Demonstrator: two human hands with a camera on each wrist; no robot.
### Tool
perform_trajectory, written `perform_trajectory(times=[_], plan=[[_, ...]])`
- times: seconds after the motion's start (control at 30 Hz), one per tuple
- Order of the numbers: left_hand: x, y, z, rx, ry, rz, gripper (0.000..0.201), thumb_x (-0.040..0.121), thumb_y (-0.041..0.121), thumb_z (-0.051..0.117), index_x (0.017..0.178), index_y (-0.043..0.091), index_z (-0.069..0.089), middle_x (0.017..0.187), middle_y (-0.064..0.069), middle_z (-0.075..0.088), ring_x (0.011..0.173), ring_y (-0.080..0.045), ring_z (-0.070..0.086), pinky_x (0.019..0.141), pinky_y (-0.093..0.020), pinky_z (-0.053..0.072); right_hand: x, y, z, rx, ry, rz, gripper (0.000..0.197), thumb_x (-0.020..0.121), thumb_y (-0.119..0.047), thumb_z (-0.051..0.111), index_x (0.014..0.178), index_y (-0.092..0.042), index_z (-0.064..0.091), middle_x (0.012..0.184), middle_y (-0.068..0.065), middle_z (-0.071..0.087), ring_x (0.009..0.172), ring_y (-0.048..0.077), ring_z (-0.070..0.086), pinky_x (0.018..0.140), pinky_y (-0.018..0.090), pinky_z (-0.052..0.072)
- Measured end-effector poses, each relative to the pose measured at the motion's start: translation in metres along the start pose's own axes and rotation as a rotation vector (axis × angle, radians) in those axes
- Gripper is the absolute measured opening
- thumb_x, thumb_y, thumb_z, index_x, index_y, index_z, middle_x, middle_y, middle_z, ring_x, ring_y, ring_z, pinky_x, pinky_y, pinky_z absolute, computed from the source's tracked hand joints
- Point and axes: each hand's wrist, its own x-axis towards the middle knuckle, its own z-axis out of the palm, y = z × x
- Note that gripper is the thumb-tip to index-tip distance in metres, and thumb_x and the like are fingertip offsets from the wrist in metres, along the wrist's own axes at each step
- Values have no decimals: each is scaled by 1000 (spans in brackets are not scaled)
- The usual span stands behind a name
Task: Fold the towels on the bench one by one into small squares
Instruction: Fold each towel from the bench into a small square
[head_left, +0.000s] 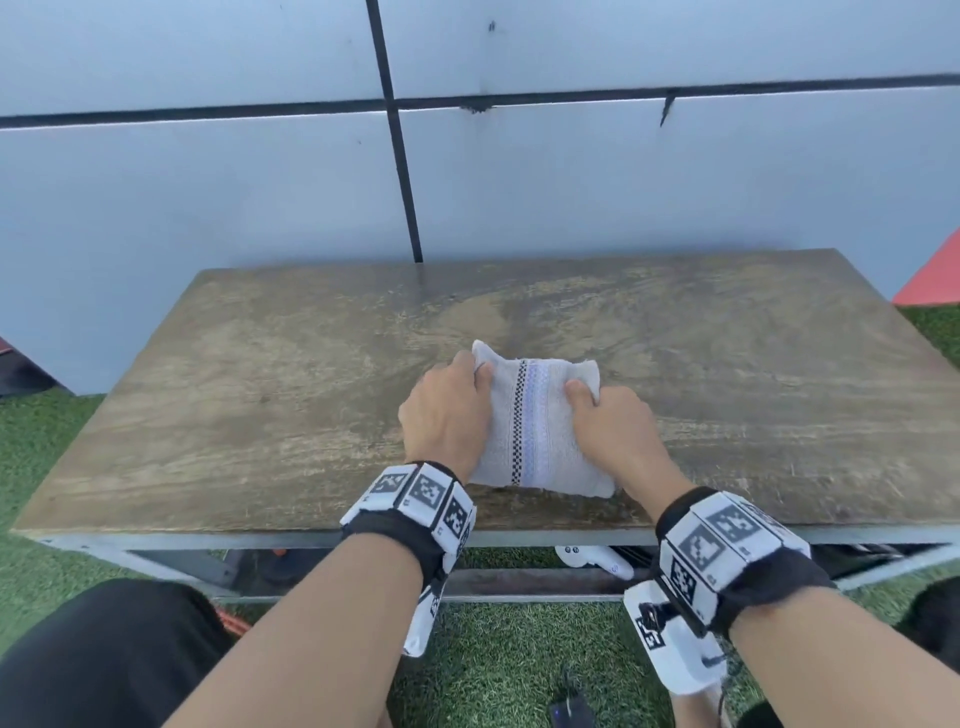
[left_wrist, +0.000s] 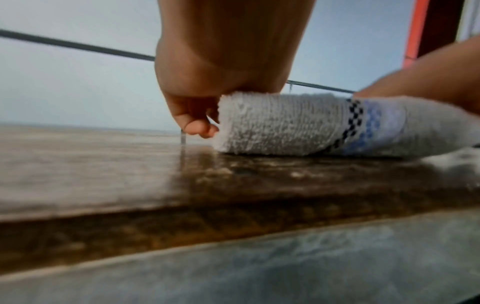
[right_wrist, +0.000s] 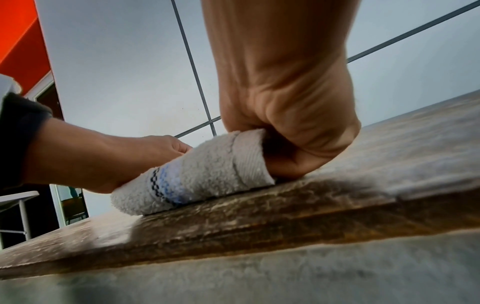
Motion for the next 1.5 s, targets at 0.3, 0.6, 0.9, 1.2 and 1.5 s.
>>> perform_trajectory(times=[0.3, 0.6, 0.9, 1.2, 1.5], plan=[[1, -1, 1, 103, -22, -19, 37, 107, 42, 29, 107, 11, 50, 96, -11, 67, 87, -34, 62, 64, -38, 38, -6, 8, 2, -364, 178, -179, 43, 105, -45, 26, 80, -16, 45, 71, 1, 50, 67, 27, 54, 59, 37, 39], [-21, 5, 20, 34, -30, 362, 40, 105, 34, 27, 135, 19, 48, 146, 0, 46, 137, -19, 40, 113, -42, 34, -13, -4, 16, -437, 101, -638, 38, 102, -28, 34, 137, -18, 44, 146, 2, 42, 136, 19, 37, 115, 39, 28], [-11, -3, 25, 62, -286, 229, 56, 106, 43, 12, 160, 29, 7, 168, 10, -2, 154, -13, -13, 124, -50, 2, -9, -5, 21, -615, -136, -397, 61, 103, -42, 10, 160, -23, 1, 168, -6, -4, 153, 10, -8, 123, 49, -5], [-16, 14, -13, 246, -147, 170, 54, 105, 29, 29, 155, 11, 23, 167, -17, 3, 154, -32, -3, 122, -53, 15, -32, -31, -24, -948, -183, -106, 69, 96, -67, 23, 114, -15, 65, 122, 10, 65, 112, 27, 58, 110, 51, 26], [-55, 6, 20, 50, -229, 185, 57, 107, 37, 17, 160, 22, 7, 168, 4, -3, 154, -16, -8, 124, -50, 9, -37, 2, 10, -448, -228, -414, 56, 105, -49, 13, 159, -35, 1, 167, -12, -9, 152, 7, -13, 125, 45, 1]])
